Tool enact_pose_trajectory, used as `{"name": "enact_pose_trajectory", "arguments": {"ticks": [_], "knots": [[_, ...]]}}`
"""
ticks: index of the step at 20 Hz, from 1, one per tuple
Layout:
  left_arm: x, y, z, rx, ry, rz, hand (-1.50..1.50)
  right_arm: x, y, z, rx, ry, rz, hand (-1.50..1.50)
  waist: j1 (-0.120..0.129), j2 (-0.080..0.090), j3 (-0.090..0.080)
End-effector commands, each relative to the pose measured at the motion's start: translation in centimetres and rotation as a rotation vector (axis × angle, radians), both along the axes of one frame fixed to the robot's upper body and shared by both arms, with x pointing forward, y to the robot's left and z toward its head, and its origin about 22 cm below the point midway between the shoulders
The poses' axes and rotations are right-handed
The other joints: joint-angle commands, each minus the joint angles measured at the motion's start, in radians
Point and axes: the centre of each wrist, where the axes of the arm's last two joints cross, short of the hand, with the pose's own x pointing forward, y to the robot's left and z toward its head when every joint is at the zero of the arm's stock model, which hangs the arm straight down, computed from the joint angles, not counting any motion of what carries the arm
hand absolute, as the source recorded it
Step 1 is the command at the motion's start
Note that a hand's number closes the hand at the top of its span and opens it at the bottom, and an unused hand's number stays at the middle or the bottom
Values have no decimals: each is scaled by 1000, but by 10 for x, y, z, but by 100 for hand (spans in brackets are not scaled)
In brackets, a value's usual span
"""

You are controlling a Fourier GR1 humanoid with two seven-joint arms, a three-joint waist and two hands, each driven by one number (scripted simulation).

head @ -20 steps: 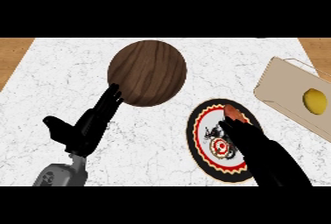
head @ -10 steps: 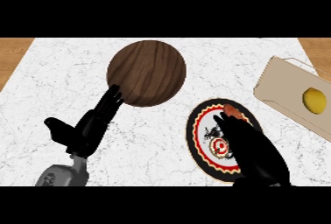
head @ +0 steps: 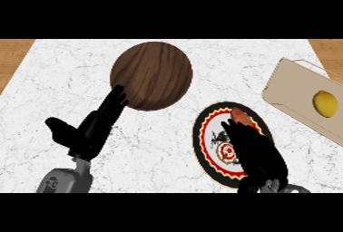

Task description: Pick the cupcake from the plate and place it in the bowl

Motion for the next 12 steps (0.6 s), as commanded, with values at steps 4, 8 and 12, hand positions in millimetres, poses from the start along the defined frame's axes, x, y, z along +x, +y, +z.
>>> {"name": "enact_pose_trajectory", "arguments": {"ticks": [4, 8, 12], "knots": [[-10, 2, -4, -12, 4, 12, 0, 19, 12, -31, -23, -4, -2, -150, 2, 0, 0], [-7, -6, 0, -3, 9, 2, 0, 14, 12, -9, -37, -6, -11, -150, 0, 0, 0], [-9, 1, 13, 0, -8, -1, 0, 31, 19, -41, -31, -12, -10, -150, 2, 0, 0]]}}
